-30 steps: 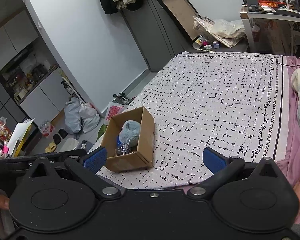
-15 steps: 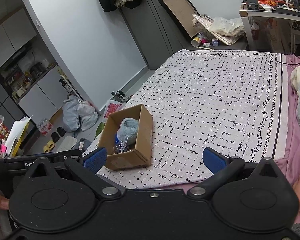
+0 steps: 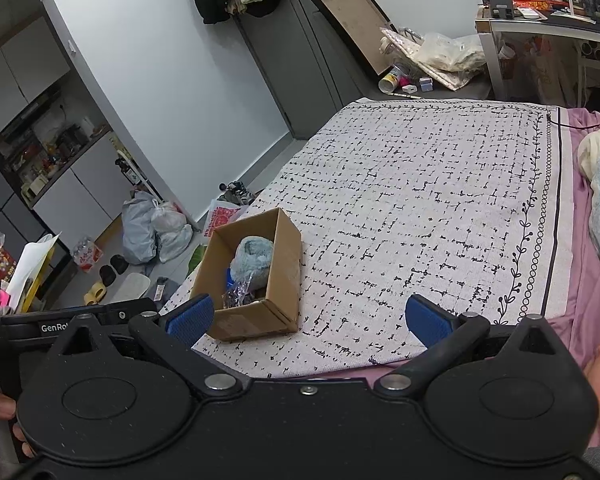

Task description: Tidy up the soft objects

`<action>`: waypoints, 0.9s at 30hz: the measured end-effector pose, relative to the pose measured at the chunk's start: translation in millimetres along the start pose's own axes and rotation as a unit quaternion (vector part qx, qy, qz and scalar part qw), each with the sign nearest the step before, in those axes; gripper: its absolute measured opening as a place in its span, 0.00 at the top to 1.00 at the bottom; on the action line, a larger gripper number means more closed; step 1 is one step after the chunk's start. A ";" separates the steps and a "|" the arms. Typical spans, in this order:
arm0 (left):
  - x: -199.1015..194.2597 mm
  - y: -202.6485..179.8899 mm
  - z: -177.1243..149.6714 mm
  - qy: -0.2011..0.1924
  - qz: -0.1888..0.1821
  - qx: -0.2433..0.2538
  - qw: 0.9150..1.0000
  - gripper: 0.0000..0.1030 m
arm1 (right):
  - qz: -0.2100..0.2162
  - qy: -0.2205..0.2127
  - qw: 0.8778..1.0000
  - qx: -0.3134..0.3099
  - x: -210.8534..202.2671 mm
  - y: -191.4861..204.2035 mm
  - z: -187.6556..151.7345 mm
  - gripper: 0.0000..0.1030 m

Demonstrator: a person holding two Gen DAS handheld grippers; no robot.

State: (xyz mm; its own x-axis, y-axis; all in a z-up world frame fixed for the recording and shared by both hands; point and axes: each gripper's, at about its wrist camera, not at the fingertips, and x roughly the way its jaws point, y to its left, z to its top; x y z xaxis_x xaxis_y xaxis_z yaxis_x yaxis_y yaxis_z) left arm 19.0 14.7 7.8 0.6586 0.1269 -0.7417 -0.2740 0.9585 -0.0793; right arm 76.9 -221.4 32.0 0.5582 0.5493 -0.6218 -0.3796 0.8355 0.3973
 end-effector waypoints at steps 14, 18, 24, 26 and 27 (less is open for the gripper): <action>1.7 0.2 -1.9 0.005 0.003 -0.003 1.000 0.02 | -0.005 0.002 1.000 0.001 0.3 -1.6 0.5 0.00; 1.6 -0.9 -3.4 0.007 0.003 -0.002 1.000 0.02 | -0.006 0.002 1.000 0.001 0.8 -2.3 0.0 0.00; 1.9 -0.5 -3.0 0.006 0.002 -0.002 1.000 0.02 | -0.008 0.004 1.000 0.001 1.3 -3.4 0.0 0.00; 1.7 -0.3 -3.2 0.006 0.003 -0.003 1.000 0.02 | -0.008 0.003 1.000 0.001 1.2 -3.0 -0.2 0.00; 1.6 -0.3 -3.1 0.006 0.003 -0.003 1.000 0.02 | -0.008 0.004 1.000 0.001 1.5 -3.0 -0.1 0.00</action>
State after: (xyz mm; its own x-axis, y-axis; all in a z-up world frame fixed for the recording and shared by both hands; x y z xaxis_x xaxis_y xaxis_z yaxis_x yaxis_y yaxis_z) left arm 17.9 13.9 4.6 0.6478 0.1296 -0.7507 -0.2829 0.9559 -0.0791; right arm 78.7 -223.1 29.9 0.5590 0.5355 -0.6330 -0.3689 0.8444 0.3886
